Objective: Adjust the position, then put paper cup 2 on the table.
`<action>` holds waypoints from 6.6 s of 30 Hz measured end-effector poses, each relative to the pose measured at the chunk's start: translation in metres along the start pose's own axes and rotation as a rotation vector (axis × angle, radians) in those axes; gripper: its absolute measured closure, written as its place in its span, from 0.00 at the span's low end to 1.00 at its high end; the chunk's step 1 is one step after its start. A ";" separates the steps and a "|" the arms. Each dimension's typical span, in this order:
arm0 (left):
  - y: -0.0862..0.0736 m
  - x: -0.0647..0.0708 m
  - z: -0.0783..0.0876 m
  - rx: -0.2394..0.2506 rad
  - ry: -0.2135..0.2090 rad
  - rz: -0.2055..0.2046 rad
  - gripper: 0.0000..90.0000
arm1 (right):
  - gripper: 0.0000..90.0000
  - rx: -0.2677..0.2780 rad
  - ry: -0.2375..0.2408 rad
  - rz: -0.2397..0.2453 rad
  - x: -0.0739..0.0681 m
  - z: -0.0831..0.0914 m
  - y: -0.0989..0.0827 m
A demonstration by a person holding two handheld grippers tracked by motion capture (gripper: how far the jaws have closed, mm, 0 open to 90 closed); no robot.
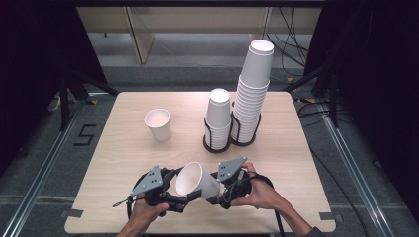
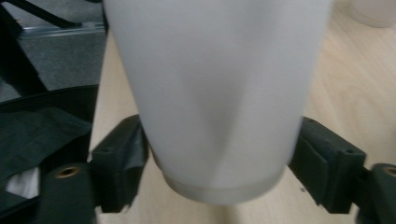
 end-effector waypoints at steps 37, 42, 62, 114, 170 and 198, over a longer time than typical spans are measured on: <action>0.004 -0.019 0.013 -0.034 0.315 -0.046 0.17 | 0.21 0.051 -0.149 -0.257 0.011 0.024 -0.037; 0.004 -0.026 0.018 -0.045 0.386 -0.055 0.17 | 0.22 0.048 -0.219 -0.298 0.017 0.034 -0.050; 0.005 -0.058 0.041 -0.095 0.601 -0.071 0.16 | 0.21 -0.008 -0.294 -0.307 0.014 0.042 -0.068; 0.006 -0.132 0.069 -0.114 0.816 -0.004 0.16 | 0.20 -0.038 -0.310 -0.319 0.015 0.044 -0.074; 0.015 -0.194 0.072 -0.136 0.917 0.004 0.16 | 0.20 -0.059 -0.321 -0.314 0.013 0.045 -0.082; 0.010 -0.205 0.070 -0.175 0.926 0.034 0.15 | 0.20 -0.061 -0.316 -0.301 0.017 0.042 -0.081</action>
Point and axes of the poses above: each handheld gripper's, and its own axes: z roughly backward along the jaws, y roughly out of its top, x roughly to its right, the point moved 1 cm from there along -z, roughly forward along the jaws, and after that the axes turned 5 degrees about -y, right-handed, at the moved point
